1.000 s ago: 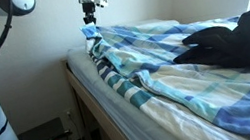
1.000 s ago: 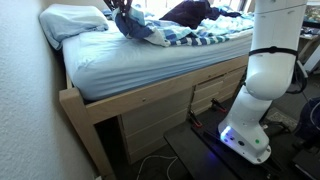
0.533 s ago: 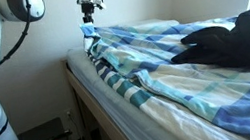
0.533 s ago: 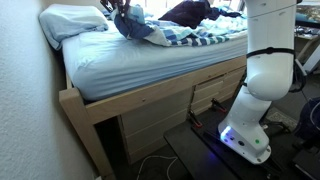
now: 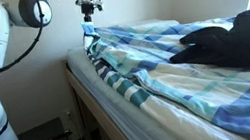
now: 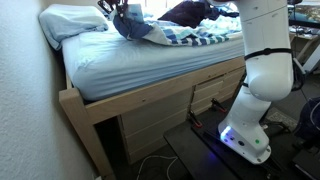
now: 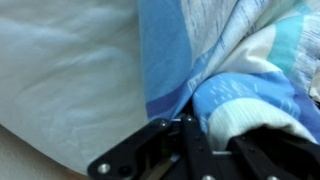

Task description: Spread the bed

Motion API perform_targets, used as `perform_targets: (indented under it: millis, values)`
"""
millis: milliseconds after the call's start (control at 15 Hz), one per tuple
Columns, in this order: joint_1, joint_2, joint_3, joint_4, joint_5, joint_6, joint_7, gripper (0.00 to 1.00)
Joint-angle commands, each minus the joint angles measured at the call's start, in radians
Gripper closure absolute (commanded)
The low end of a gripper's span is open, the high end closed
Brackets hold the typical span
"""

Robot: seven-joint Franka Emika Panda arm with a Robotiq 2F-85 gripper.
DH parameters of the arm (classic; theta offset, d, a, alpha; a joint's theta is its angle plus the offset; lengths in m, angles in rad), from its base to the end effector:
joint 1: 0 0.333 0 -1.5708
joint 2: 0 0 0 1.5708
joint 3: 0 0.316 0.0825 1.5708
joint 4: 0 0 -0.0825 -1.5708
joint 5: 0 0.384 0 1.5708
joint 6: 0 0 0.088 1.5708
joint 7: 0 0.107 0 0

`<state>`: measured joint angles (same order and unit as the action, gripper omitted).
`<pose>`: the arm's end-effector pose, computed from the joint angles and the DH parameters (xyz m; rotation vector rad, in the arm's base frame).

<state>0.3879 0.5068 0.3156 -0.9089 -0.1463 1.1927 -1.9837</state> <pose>0.5467 0.3539 0.5955 -0.7666 -2.9006 0.2335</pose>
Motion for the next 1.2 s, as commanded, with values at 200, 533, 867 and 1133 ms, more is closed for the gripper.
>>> perform_targets:
  millis: [200,533,867,1133]
  values:
    - [0.065,0.085,0.035,0.162,0.072,-0.091,-0.074,0.60]
    - [0.082,0.123,0.032,0.233,0.075,-0.151,-0.135,0.38]
    - [0.121,0.155,0.028,0.308,0.065,-0.167,-0.185,0.16]
    - [0.202,0.189,0.039,0.379,0.118,-0.166,-0.197,0.00]
